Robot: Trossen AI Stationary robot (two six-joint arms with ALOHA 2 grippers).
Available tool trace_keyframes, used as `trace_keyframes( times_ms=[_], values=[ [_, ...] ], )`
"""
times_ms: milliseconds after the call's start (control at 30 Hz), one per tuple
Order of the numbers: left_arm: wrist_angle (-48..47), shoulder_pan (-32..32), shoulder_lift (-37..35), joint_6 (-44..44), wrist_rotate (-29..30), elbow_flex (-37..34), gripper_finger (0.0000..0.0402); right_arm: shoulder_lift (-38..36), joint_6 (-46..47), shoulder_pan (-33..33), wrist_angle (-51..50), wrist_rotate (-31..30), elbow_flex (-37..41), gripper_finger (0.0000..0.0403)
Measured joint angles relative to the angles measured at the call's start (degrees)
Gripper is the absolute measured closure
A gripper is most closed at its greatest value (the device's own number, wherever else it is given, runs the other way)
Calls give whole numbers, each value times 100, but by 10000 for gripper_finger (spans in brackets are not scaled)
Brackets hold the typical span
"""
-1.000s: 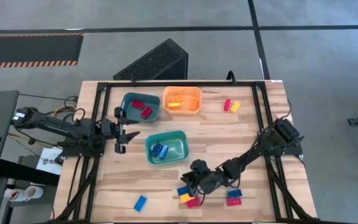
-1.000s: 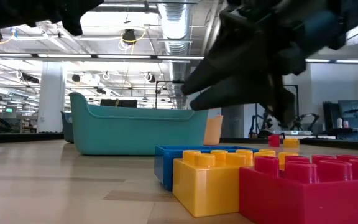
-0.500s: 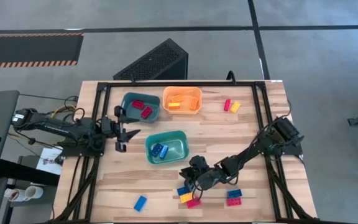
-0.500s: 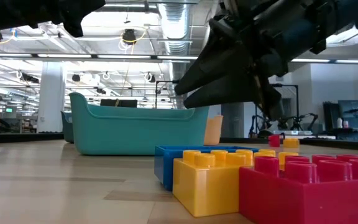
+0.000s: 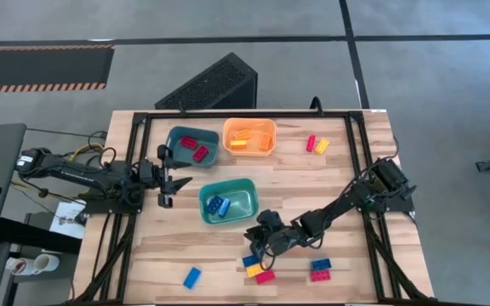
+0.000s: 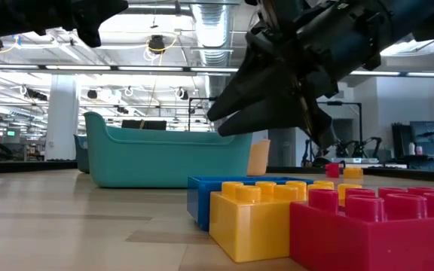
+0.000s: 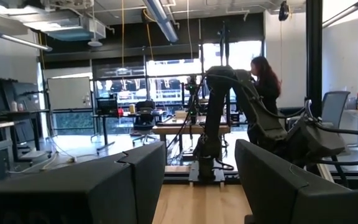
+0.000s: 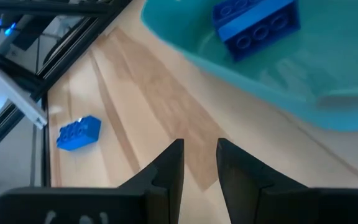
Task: Sort & place blocks by color
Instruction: Put the red game piece into the blue bin
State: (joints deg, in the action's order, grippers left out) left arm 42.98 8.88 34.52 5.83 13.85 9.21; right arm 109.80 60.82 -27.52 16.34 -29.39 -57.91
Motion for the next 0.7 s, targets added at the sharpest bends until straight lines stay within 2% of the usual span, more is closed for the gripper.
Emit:
trace_keyframes(
  times_ms=[133, 467, 600, 700],
  values=[
    [-2, 0, 0, -73, 0, 0, 217, -36, -92, -8, -43, 259, 2, 285],
    [12, 1, -1, -116, 0, -2, 217, -81, -685, 110, -217, 237, -368, 285],
    [11, 2, 0, -208, -60, -2, 217, -79, -865, 193, -713, 568, -703, 285],
    [25, 3, -2, -209, -162, -2, 217, -79, -848, 261, -1520, 968, -1090, 285]
  ],
)
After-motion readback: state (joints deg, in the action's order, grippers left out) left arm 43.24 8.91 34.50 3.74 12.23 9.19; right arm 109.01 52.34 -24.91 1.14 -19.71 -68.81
